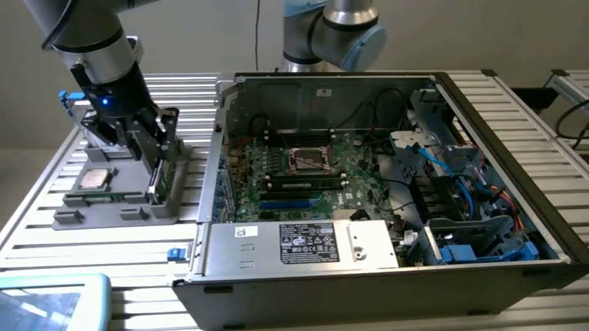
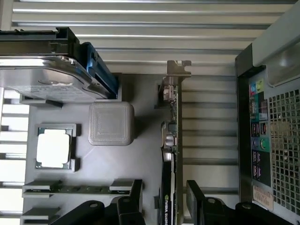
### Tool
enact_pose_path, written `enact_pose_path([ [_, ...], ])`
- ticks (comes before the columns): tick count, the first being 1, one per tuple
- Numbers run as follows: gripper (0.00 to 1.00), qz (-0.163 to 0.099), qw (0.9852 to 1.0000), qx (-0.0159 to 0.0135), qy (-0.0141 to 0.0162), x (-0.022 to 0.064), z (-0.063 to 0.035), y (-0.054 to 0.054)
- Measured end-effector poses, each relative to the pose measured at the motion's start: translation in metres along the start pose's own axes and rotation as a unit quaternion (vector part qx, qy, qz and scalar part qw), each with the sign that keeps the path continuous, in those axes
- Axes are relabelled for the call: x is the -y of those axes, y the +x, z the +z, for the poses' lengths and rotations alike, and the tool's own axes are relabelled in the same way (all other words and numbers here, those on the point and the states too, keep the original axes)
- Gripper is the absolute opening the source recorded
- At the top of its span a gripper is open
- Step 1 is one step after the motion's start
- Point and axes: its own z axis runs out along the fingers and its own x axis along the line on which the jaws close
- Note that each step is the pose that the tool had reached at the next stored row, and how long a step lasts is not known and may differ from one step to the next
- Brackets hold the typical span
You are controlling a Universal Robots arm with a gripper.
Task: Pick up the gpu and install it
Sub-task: 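Pick up the gpu and move the gpu toward the slot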
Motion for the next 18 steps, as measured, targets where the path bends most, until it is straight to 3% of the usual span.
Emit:
enact_pose_path([
  [5, 0.50, 0.000, 1.0000, 0.0000, -0.0088, 0.0021, 0.0063, -0.002],
  [9, 0.50, 0.002, 0.9998, 0.0003, -0.0211, 0.0076, 0.0102, -0.002],
  [10, 0.50, 0.003, 0.9997, 0.0005, -0.0228, 0.0085, 0.0118, -0.002],
  [18, 0.50, 0.020, 0.9995, 0.0026, -0.0236, 0.0106, 0.0256, -0.002],
])
